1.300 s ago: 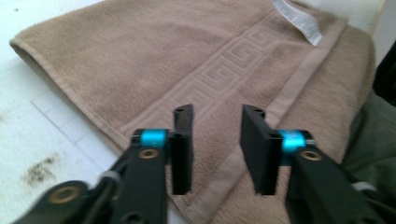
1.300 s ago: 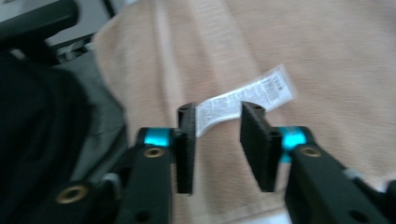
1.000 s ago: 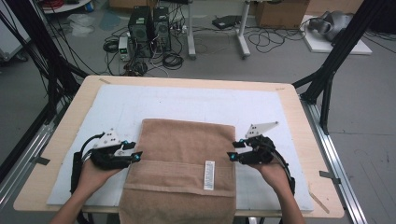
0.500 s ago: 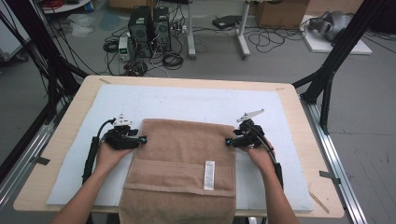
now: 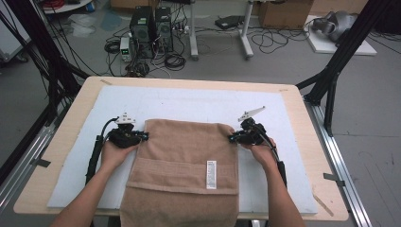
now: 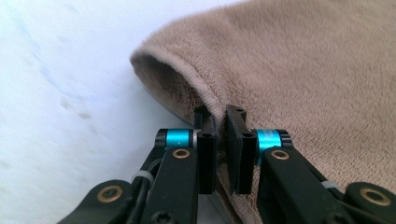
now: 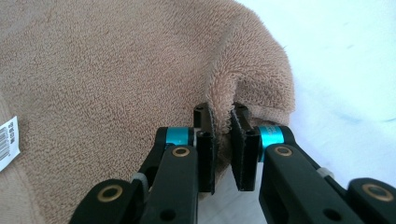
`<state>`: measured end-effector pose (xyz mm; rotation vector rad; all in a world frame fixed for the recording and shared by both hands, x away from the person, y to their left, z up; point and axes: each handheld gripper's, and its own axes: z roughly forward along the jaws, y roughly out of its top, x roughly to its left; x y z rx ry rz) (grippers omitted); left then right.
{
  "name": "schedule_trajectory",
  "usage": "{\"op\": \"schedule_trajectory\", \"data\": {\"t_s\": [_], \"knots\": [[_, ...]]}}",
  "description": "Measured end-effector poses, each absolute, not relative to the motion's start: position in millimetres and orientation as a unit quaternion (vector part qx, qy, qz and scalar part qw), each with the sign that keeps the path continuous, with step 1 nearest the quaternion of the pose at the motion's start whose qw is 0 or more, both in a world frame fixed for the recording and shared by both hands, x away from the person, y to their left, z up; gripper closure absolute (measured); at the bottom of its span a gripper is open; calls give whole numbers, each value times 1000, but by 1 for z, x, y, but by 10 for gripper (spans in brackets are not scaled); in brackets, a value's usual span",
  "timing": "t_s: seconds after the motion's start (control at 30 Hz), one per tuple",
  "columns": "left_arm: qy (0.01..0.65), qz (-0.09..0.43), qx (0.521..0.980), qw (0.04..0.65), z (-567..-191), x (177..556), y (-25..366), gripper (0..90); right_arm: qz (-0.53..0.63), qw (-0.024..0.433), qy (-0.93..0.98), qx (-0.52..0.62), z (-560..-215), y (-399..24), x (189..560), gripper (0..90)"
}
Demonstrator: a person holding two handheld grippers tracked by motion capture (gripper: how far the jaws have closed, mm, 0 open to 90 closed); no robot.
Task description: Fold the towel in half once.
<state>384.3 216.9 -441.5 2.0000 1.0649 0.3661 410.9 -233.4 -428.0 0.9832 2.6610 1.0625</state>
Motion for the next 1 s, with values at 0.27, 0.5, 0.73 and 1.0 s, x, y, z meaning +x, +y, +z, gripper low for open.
{"op": "schedule_trajectory", "data": {"t_s": [0.27, 0.5, 0.73, 1.0], "knots": [[431, 199, 770, 426, -403, 411, 211, 841, 352, 107, 867, 337, -392, -227, 433, 826], [422, 233, 743, 465, -348, 431, 212, 841, 373, 168, 851, 328, -332, -230, 458, 826], [443, 228, 750, 436, -348, 449, 217, 638, 393, 162, 829, 364, -319, -232, 480, 556], [422, 203, 770, 433, -369, 427, 226, 555, 386, 118, 841, 360, -354, -233, 459, 450]]}}
